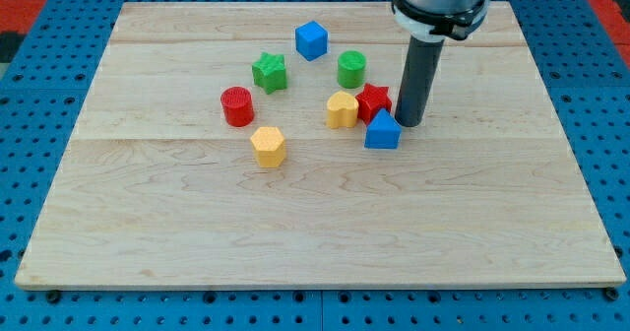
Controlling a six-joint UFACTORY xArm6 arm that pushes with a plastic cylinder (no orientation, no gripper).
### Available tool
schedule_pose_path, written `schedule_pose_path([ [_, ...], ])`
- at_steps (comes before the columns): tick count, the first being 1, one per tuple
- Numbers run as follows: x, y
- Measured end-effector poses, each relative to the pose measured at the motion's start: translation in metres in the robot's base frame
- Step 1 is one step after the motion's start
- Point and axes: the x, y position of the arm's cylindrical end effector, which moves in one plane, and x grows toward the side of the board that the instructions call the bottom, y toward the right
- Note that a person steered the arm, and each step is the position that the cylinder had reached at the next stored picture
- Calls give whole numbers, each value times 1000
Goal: Move the blue triangle into the yellow heart
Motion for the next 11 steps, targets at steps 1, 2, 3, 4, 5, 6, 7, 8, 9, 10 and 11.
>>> schedule_pose_path([
  [1, 0, -16],
  [2, 0, -24],
  [3, 0, -11],
  [4, 25, 28],
  [5, 58, 33],
  [6, 59, 9],
  [7, 45, -15],
  [8, 37, -35],
  [9, 37, -36],
  [10, 36, -34],
  [11, 33, -31],
])
